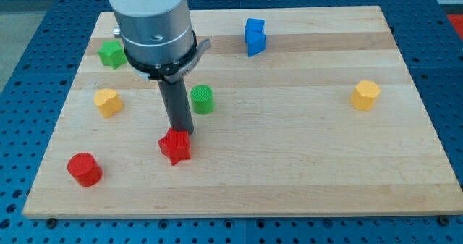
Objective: Move the heart in between the green blocks
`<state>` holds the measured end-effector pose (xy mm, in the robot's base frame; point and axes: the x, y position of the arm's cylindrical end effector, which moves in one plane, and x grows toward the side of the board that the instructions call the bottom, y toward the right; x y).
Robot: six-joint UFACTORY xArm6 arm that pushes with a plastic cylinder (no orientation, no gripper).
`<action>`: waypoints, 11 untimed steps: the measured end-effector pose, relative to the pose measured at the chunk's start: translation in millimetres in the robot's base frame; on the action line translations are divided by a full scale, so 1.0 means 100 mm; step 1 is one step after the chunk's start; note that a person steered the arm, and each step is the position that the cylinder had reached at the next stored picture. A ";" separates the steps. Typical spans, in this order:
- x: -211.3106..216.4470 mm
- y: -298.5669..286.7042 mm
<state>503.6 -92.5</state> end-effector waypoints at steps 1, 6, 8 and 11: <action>0.15 -0.05; 0.48 0.44; 0.44 0.19; 0.44 -0.31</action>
